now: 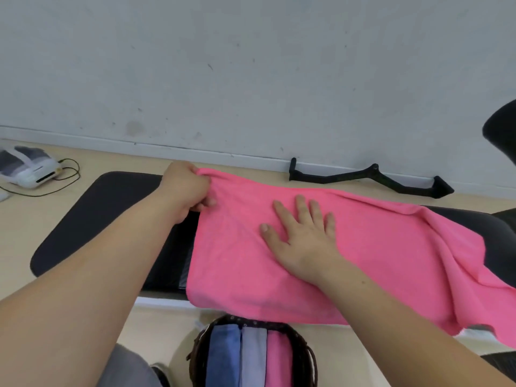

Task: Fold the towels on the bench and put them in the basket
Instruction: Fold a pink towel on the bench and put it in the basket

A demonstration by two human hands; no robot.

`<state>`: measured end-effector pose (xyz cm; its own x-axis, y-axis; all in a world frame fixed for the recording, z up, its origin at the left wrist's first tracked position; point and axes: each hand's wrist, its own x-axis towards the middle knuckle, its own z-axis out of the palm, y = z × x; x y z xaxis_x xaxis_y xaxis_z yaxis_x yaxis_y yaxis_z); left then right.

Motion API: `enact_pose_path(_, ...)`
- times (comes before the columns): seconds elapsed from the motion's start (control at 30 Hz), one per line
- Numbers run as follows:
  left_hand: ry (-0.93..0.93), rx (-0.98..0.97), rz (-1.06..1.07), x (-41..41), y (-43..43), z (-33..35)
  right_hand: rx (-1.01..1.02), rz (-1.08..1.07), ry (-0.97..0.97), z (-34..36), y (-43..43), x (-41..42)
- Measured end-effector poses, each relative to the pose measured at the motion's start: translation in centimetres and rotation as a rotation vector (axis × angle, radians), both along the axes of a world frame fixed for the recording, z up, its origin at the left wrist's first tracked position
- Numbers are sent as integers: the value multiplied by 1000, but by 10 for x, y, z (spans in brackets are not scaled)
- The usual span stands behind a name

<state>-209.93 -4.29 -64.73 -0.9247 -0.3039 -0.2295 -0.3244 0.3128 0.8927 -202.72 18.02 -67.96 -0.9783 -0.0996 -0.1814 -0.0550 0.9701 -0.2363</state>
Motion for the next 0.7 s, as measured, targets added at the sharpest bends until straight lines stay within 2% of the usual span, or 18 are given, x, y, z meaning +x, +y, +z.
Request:
enact_pose_path(0.13, 156, 38, 55, -11, -2, -12, 24, 16, 93, 7, -16, -4)
enact_pose_path(0.17, 178, -29, 31, -8, -4, -12, 55, 33, 113, 10, -19, -3)
enact_pose_path(0.23, 201, -289, -31, 0, -13, -9, 118, 59, 105, 16, -25, 3)
enact_pose_path(0.33, 67, -638, -142, 21, -24, 4, 129, 90, -36, 17, -31, 15)
enact_pose_path(0.4, -45, -648, -249, 36, -24, 8, 112, 111, -97, 11, -31, 21)
enact_pose_path(0.53, -95, -573, -401, 51, -9, 7, 88, 124, -79, 1, -25, 22)
enact_pose_path(0.63, -99, -641, -386, 52, -12, 12, 36, 132, -39, 1, -24, 24)
enact_pose_path(0.7, -130, -756, -365, 54, -17, 17, 9, 123, -1, 5, -19, 26)
